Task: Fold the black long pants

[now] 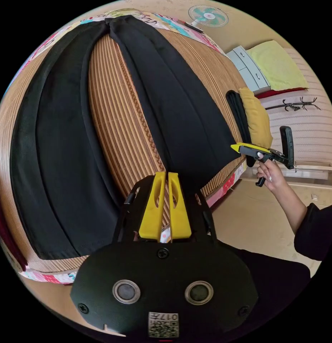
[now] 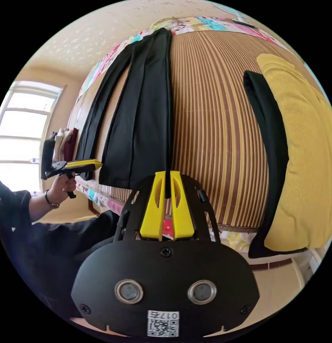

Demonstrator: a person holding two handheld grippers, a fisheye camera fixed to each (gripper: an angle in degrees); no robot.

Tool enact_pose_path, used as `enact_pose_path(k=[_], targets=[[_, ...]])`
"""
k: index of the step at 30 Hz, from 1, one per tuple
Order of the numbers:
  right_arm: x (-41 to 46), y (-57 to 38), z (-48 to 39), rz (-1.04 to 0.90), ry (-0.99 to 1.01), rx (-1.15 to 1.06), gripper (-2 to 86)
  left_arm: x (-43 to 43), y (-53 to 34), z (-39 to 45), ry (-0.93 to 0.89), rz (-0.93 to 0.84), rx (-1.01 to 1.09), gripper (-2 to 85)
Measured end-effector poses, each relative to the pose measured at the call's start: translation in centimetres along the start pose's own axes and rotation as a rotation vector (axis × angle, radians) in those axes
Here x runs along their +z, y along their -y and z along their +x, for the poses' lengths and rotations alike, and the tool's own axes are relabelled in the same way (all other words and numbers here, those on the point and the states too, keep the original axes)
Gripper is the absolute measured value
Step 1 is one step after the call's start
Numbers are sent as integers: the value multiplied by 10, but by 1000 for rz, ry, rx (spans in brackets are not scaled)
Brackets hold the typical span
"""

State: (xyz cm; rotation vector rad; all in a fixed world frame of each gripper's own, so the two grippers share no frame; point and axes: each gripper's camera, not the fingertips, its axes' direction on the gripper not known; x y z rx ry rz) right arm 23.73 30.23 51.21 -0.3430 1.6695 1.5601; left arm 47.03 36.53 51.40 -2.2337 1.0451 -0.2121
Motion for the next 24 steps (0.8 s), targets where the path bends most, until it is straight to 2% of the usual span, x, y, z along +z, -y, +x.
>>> enact_pose_path(k=[2,5,7,9,13,15,18,20,22,24], targets=[[4,-16,7,-40,41,-32,34,3,-14,-6,-30,-4,-48,14],[-2,-28,27,18,146,108,32,0,-24,-22,-46,-22,-207,74],[-16,-28,19,64,159,77,31,-34,-31,-26,0,151,-337,110],[-26,-26,-5,29,78,-44,30,-54,-27,-16,-78,274,-309,112],[-39,-17,-39,24,133,-199,30,-52,24,23,-271,189,-175,151],[-45,-7,-57,20,155,-305,31,-46,42,37,-306,161,-161,155],[-45,10,-69,14,230,-408,34,-26,65,50,-295,40,-152,147],[-42,21,-68,18,313,-432,37,-18,67,49,-353,-3,-153,91],[-34,34,-63,-36,383,-465,41,-23,59,44,-336,20,-170,37],[-27,54,-47,-169,498,-578,53,-26,55,40,-310,7,-158,22]])
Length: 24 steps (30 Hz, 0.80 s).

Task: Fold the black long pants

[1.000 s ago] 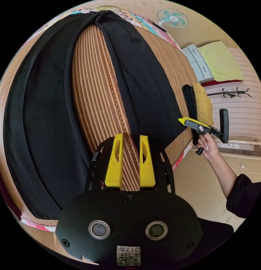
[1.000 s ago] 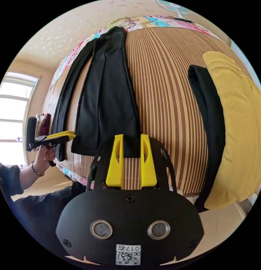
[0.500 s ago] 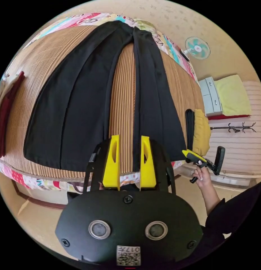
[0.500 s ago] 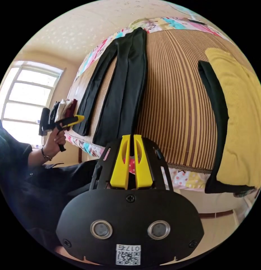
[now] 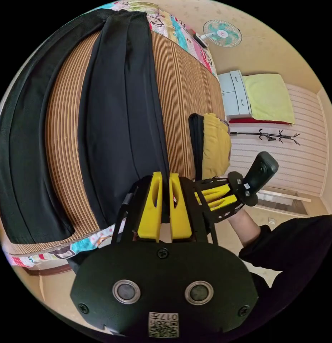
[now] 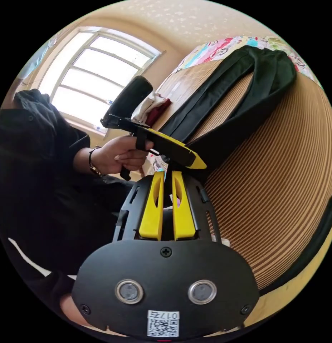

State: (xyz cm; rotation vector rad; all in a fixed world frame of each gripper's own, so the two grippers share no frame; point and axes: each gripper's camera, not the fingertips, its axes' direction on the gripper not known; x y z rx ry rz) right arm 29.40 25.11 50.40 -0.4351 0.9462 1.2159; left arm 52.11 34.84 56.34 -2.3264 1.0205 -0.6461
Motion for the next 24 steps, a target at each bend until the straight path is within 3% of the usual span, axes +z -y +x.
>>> enact_pose_path(k=[4,9,14,18,22,24], targets=[[-60,28,71,60,135,35,81,-21,-9,-28,-51,63,-35,5],[-156,123,245,432,68,299,99,-35,-16,-63,-136,75,-62,-1],[-180,219,393,689,66,545,114,-53,-27,-87,-177,98,-74,-3],[-163,275,447,983,105,665,106,-60,-37,-111,-239,133,-114,-3],[-150,337,464,976,23,647,92,-71,-44,-129,-282,145,-138,-4],[-145,389,466,838,-112,634,93,-77,-48,-137,-297,157,-150,-4]])
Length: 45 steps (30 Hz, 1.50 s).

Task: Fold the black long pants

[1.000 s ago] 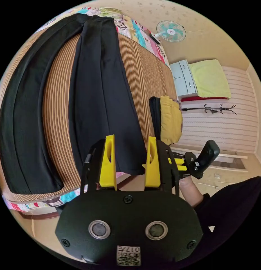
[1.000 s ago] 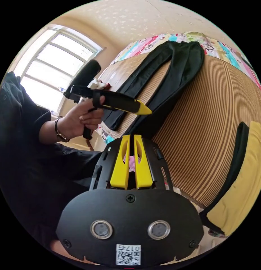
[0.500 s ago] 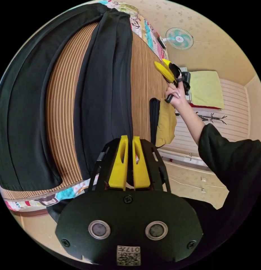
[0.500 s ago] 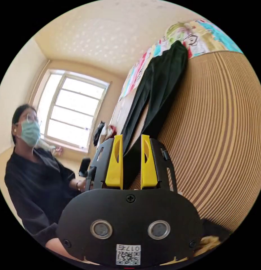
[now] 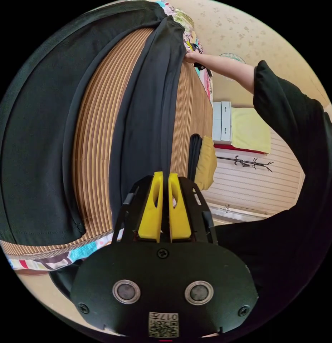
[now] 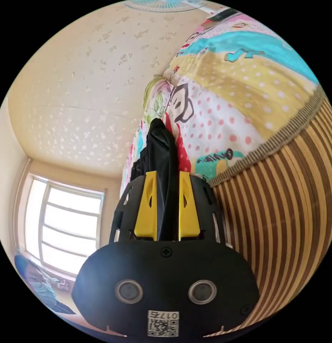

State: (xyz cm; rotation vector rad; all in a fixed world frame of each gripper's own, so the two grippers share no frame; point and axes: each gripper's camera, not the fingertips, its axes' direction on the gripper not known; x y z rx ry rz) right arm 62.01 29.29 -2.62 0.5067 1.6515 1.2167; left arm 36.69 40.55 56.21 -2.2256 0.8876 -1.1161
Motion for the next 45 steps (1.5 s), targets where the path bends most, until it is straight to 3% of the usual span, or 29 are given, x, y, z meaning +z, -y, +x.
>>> enact_pose_path(k=[3,7,10,14,17,20,26,30,32,34,39,41,45], targets=[[43,19,-34,-101,-169,-95,77,-13,-9,-14,-45,38,-23,-4],[74,14,-87,-44,-376,-210,45,-36,-25,-29,-148,94,-76,-5],[116,-10,-157,-2,-727,-372,36,-61,-34,-28,-190,111,-85,-5],[218,-68,-280,-61,-1101,-866,32,-106,-50,-27,-278,142,-114,-5],[288,-122,-349,-130,-1160,-1187,31,-154,-62,-37,-387,194,-203,-5],[339,-152,-393,-132,-1095,-1210,31,-200,-75,-56,-433,233,-284,-4],[438,-168,-396,-159,-1067,-975,37,-295,-83,-115,-322,370,-315,-3],[436,-157,-363,-188,-713,-623,51,-318,-76,-135,-243,297,-211,-2],[429,-158,-355,-219,-616,-564,55,-317,-78,-141,-191,300,-216,-2],[416,-173,-361,-212,-606,-642,55,-311,-79,-146,-222,296,-210,-2],[352,-309,-373,-473,-518,-1020,69,-311,-92,-139,-246,332,-217,-3],[327,-361,-367,-573,-471,-1017,82,-313,-98,-130,-234,342,-208,-2],[286,-441,-351,-501,-420,-782,108,-315,-112,-98,-276,358,-138,-2]])
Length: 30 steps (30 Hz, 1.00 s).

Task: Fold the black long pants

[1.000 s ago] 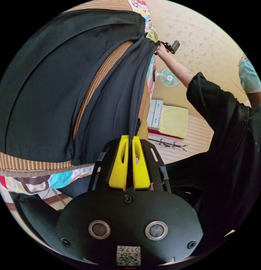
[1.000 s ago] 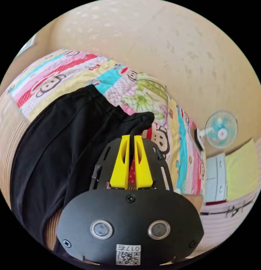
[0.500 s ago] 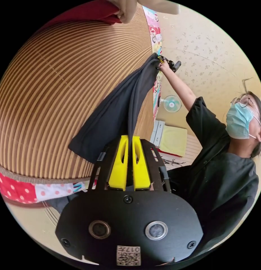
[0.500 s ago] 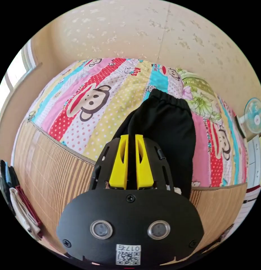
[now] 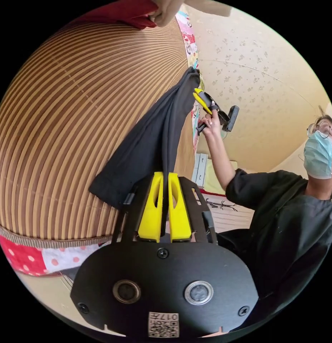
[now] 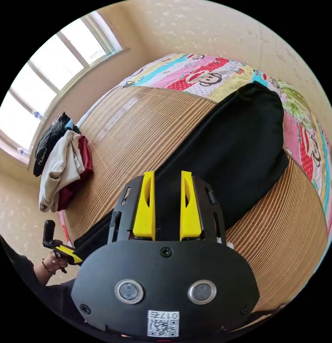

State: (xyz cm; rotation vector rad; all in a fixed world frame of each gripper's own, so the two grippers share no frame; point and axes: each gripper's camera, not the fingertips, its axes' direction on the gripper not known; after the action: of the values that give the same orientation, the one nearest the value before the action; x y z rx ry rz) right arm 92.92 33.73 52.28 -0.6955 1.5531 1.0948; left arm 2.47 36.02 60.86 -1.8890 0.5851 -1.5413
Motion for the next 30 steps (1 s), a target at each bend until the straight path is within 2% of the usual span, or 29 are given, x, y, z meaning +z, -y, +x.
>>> enact_pose_path(k=[2,5,8,14,20,25,30], targets=[[5,-19,-15,33,23,91,113,1,-8,15,-15,-1,23,-2],[31,-36,-39,-33,-68,181,104,2,-17,34,-23,0,52,-2],[43,-49,-53,-16,-139,237,44,2,-21,43,-43,-16,59,-2],[14,-59,-105,89,-358,152,21,-8,-28,57,-149,-34,55,-2],[41,-70,-116,115,-364,185,18,-31,-27,58,-33,0,57,-2],[45,-95,-111,180,-300,212,19,-23,-28,52,185,-52,92,-2],[-14,-115,-112,250,-310,259,18,-6,-41,109,128,-106,252,-1]])
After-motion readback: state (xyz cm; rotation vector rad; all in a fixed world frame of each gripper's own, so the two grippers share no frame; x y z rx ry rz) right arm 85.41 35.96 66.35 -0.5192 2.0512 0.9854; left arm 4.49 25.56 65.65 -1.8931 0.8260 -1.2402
